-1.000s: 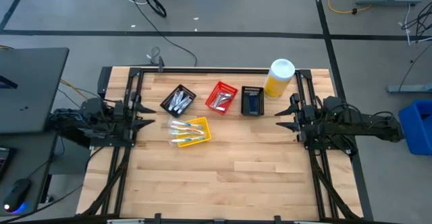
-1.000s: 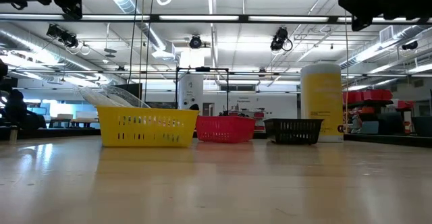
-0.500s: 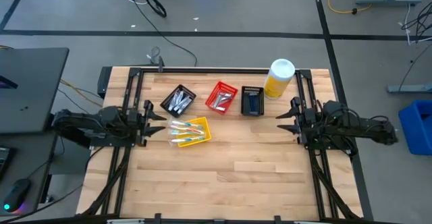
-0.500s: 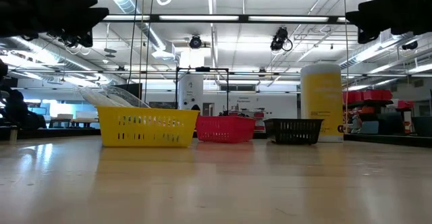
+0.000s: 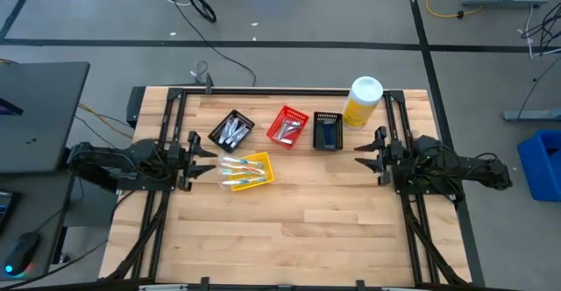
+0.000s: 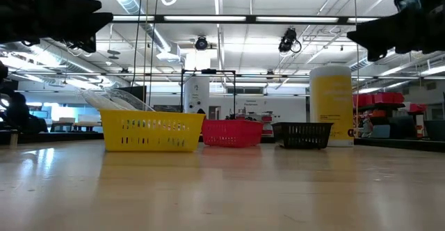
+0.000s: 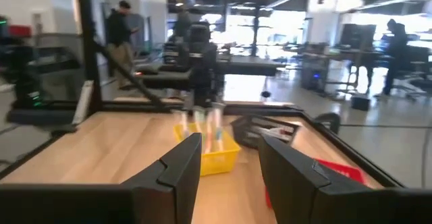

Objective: Pick & Place Travel size toiletries
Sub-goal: Return to Home Position

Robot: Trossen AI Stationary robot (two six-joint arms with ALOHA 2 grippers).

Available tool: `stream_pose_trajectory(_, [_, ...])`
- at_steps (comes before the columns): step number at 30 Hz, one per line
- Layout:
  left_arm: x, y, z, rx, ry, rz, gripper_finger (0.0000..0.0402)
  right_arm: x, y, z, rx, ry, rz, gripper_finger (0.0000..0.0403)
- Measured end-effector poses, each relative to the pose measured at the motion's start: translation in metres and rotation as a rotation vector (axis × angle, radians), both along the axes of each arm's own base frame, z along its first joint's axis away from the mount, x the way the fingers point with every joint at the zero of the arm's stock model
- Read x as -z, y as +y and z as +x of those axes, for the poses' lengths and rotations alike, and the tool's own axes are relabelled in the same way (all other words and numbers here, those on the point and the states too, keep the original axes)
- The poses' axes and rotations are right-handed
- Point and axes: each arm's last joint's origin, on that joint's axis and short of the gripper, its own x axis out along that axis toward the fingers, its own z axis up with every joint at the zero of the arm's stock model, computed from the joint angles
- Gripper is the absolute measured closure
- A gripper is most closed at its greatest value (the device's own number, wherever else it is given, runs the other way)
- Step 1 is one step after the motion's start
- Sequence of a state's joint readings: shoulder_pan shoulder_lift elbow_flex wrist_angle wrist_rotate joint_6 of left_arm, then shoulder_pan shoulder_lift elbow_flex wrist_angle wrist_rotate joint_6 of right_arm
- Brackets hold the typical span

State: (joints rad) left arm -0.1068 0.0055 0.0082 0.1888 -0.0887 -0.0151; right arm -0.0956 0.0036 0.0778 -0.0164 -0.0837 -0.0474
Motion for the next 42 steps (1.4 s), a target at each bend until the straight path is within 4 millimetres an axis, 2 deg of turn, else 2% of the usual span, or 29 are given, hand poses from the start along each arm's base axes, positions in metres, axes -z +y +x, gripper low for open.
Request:
stream_pose_trajectory(4, [0.0, 0.0, 0.0, 0.006, 0.001, -0.051, 0.0237, 0.015, -0.002, 0.005, 0.043, -0.023, 0.013, 0.0245])
stream_pose_trajectory(16, [0.0, 0.0, 0.0, 0.004, -0.001, -0.044, 0.0237, 0.015, -0.01, 0.003, 0.336, -0.018, 0.036, 0.0245])
stream_pose_trajectory(42, [0.0, 0.0, 0.0, 0.003, 0.0, -0.041, 0.0237, 0.015, -0.01, 0.003, 0.342, -0.014, 0.034, 0.0245])
